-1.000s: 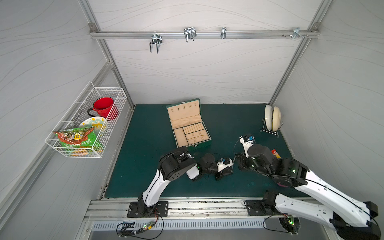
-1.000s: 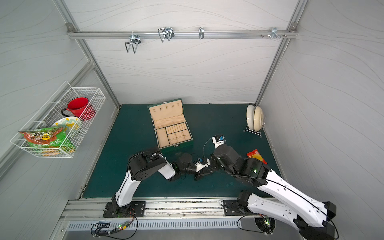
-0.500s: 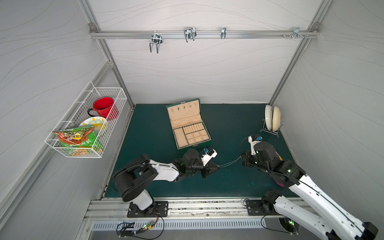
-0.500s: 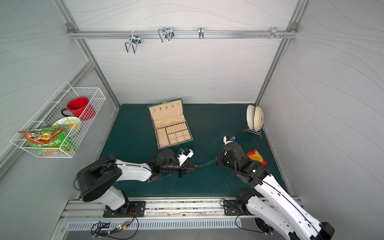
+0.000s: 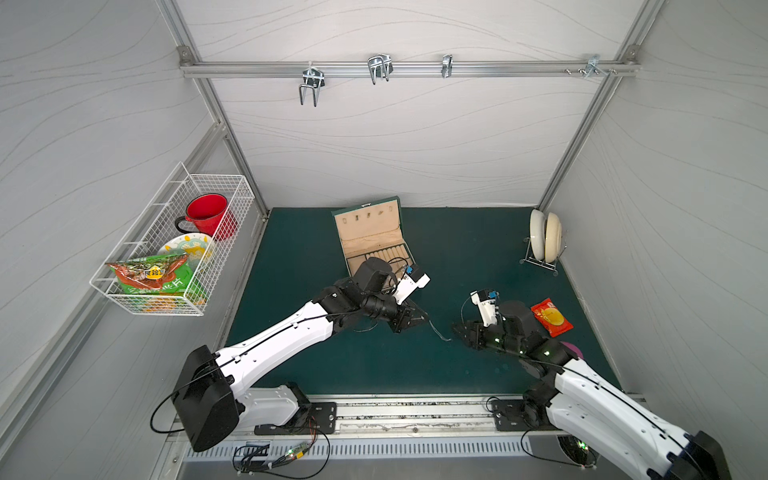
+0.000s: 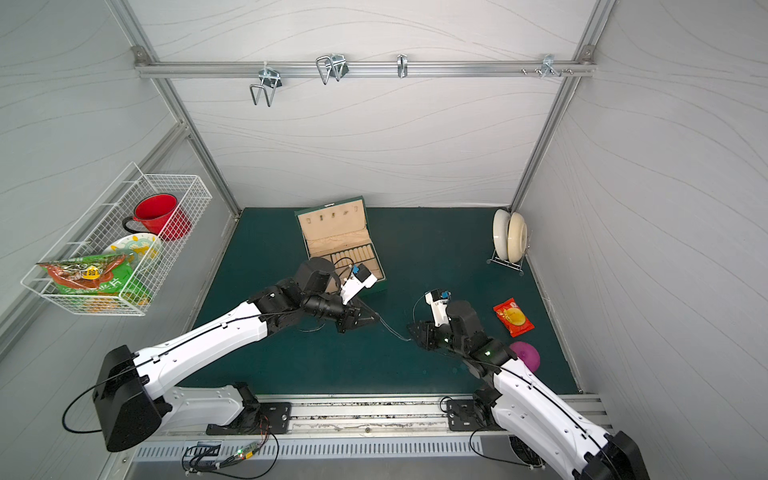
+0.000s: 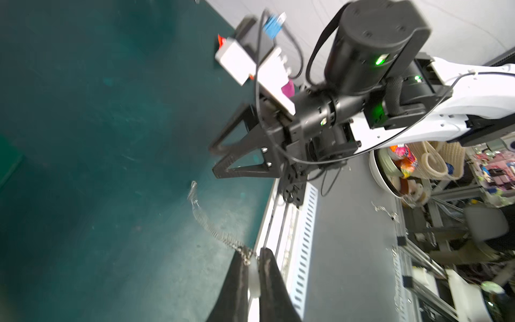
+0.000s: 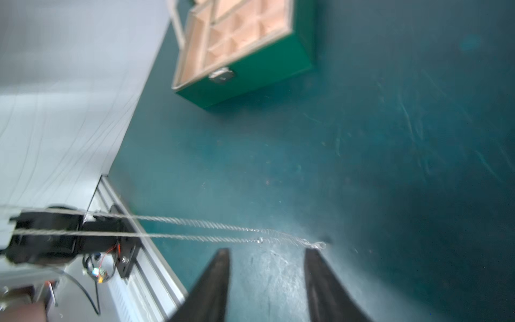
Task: Put jewelry chain into jewelry box
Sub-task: Pick up the necklace from the center of the board.
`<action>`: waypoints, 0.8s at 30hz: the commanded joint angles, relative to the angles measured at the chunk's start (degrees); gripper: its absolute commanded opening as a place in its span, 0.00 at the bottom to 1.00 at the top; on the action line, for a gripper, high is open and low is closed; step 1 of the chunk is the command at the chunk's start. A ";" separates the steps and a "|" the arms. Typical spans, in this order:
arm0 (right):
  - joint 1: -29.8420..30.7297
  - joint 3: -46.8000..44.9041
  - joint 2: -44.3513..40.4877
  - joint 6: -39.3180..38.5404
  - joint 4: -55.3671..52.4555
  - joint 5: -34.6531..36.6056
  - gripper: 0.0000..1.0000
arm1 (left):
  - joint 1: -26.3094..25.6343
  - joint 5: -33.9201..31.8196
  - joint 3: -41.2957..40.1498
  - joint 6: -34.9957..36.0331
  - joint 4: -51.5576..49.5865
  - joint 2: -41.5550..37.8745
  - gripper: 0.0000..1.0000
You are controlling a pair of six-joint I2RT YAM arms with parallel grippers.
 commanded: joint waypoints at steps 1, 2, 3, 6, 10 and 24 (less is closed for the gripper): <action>-0.16 -0.89 -4.75 -4.24 4.93 -5.62 0.62 | 0.30 3.02 4.41 1.43 -3.91 1.74 0.02; -0.23 -1.56 -6.16 -4.51 5.74 -6.86 0.65 | 0.34 3.54 5.29 1.80 -4.55 2.37 0.02; -0.18 -2.12 -7.36 -4.77 7.01 -8.46 0.66 | 0.32 3.88 6.27 2.38 -5.64 2.96 0.02; 0.63 -5.07 -11.94 -5.23 13.25 -13.22 0.68 | 0.30 5.65 8.73 3.91 -8.72 4.49 0.02; 4.57 -8.79 -17.53 -6.96 21.03 -13.26 0.71 | 0.30 9.00 10.93 4.51 -10.83 4.60 0.02; 14.43 -7.99 -12.06 -13.30 31.99 -6.30 0.78 | -3.53 17.58 21.12 4.49 -15.86 8.06 0.02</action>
